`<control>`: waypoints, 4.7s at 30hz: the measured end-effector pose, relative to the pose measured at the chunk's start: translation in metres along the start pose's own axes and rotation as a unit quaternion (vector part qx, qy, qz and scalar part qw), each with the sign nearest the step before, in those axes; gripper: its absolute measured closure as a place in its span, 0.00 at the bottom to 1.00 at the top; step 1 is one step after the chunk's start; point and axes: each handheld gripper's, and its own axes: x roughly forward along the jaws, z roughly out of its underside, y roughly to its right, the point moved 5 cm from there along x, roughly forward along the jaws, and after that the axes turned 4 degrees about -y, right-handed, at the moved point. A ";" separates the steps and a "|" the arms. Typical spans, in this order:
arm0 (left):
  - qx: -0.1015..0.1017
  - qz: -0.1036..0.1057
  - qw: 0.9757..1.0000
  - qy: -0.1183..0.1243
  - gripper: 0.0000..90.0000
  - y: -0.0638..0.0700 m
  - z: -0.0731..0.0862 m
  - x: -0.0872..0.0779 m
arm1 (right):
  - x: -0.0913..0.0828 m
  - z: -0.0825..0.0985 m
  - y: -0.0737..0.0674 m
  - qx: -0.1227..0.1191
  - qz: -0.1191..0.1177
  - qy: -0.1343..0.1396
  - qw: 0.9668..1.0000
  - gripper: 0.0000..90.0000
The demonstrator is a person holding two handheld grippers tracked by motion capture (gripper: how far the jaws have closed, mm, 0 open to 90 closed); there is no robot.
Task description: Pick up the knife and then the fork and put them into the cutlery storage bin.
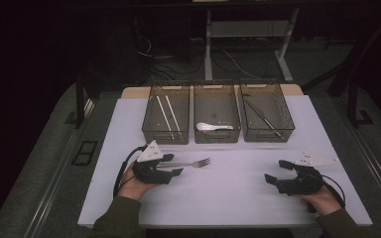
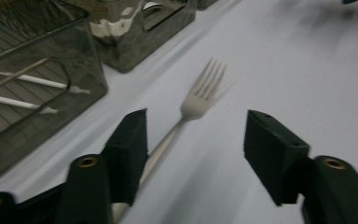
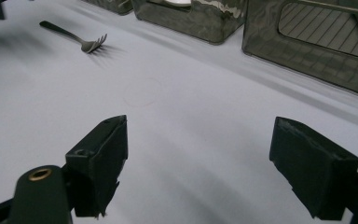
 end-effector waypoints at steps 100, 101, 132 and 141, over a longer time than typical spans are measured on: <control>0.074 0.045 0.996 -0.016 0.93 0.063 -0.060 0.038 | 0.061 -0.088 -0.063 0.028 -0.170 0.009 0.985 0.66; 0.074 0.043 0.996 -0.016 0.93 0.063 -0.060 0.038 | 0.063 -0.089 -0.063 0.030 -0.173 0.009 0.984 0.68; 0.044 0.062 0.997 -0.003 0.86 0.056 -0.055 0.037 | 0.068 -0.098 -0.069 0.038 -0.184 0.049 0.981 0.97; 0.025 0.081 0.996 0.011 0.60 0.051 -0.040 0.022 | 0.060 -0.099 -0.055 0.033 -0.167 0.051 0.984 0.97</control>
